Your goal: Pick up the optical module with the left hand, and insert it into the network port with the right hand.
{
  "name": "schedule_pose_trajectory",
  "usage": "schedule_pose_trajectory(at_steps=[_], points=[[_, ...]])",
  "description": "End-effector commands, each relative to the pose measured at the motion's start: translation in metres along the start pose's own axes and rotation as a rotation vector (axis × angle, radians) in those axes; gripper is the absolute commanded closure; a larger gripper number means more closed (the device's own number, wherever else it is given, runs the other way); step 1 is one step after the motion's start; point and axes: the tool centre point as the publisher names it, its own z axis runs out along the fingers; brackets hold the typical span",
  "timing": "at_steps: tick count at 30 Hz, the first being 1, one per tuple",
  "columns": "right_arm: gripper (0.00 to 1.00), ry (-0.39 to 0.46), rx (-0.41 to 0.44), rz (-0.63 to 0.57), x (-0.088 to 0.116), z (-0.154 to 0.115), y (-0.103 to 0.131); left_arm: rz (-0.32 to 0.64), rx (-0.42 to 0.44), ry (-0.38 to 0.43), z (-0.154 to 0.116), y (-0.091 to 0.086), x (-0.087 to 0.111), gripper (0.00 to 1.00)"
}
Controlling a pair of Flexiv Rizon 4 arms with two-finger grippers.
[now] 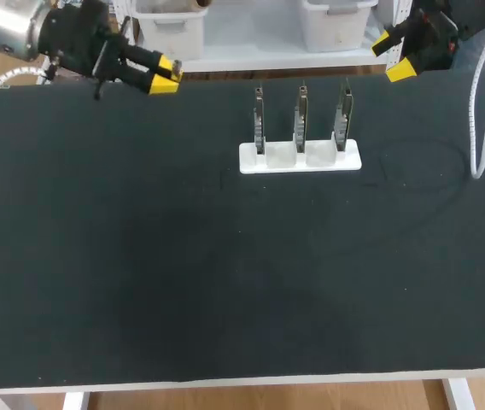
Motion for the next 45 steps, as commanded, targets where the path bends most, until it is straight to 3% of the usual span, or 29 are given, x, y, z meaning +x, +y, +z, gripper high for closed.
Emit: schedule_pose_trajectory(at_steps=[1,6,9,20,26,38,43,45], points=[[0.0,0.002,-0.388,0.001,-0.001,-0.002,-0.008,0.018,0.027,-0.028,0.01,0.024,0.002,1.0],[0.0,0.002,-0.388,0.001,-0.001,-0.002,-0.008,-0.015,0.039,-0.038,0.016,0.043,0.005,1.0],[0.0,0.002,-0.388,0.001,-0.001,-0.002,-0.008,-0.079,0.068,-0.084,0.02,0.051,0.012,1.0],[0.0,0.002,-0.388,0.001,-0.001,-0.002,-0.008,-0.147,0.085,-0.186,0.017,0.064,0.015,1.0],[0.0,0.002,-0.388,0.001,-0.001,-0.002,-0.008,-0.102,0.096,-0.138,0.015,0.058,0.008,1.0],[0.0,0.002,-0.388,0.001,-0.001,-0.002,-0.008,-0.102,0.096,-0.138,0.015,0.058,0.008,1.0],[0.0,0.002,-0.388,0.001,-0.001,-0.002,-0.008,-0.118,0.124,-0.028,0.023,0.032,0.002,1.0],[0.0,0.002,-0.388,0.001,-0.001,-0.002,-0.008,-0.139,0.094,-0.028,0.022,0.023,-0.002,1.0]])
